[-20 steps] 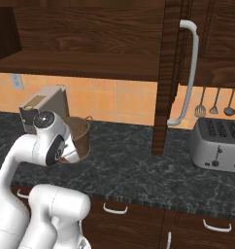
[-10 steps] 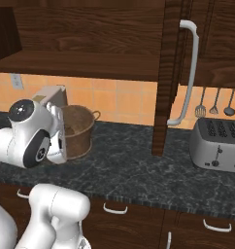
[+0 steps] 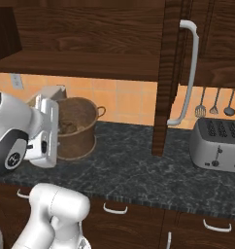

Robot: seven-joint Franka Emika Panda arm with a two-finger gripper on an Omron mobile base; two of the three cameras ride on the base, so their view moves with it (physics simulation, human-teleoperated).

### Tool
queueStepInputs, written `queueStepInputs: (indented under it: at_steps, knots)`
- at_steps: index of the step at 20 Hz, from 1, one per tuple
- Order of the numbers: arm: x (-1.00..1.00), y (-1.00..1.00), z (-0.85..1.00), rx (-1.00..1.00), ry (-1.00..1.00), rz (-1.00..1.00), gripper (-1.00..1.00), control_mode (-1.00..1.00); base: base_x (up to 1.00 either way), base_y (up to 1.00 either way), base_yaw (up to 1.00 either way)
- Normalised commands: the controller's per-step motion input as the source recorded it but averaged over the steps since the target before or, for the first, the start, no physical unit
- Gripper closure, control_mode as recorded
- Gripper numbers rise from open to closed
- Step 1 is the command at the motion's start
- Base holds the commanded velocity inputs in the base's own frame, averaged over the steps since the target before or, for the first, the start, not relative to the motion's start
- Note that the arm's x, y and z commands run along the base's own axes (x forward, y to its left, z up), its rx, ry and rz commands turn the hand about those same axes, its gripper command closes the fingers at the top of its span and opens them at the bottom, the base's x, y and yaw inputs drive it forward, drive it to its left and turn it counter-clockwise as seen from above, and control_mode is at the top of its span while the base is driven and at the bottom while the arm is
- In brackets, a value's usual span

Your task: Open the cabinet, pick up the bread from the cabinet and place it in the basket. Then move the basket to the dining counter.

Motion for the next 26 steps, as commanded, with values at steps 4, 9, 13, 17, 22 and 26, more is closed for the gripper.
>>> queueStepInputs:
  at_steps: [4, 9, 13, 17, 22, 26]
  knots:
    - [-0.43, 0.0, 0.16, 0.0, -0.03, -0.02, 1.0, 1.0, -0.5, 0.04, 0.0]
    - [0.0, 0.0, 0.0, 0.0, 0.0, 0.0, 1.0, 1.0, -1.0, -0.09, 0.0]
    - [0.0, 0.0, 0.0, 0.0, 0.0, 0.0, 1.0, 1.0, -0.76, -0.48, -0.46]
    - [0.0, 0.0, 0.0, 0.0, 0.0, 0.0, 1.0, 1.0, 0.0, 0.0, -1.0]
    - [0.0, 0.0, 0.0, 0.0, 0.0, 0.0, 1.0, 1.0, 0.0, 0.0, -1.0]
    - [0.0, 0.0, 0.0, 0.0, 0.0, 0.0, 1.0, 1.0, 0.0, 0.0, -1.0]
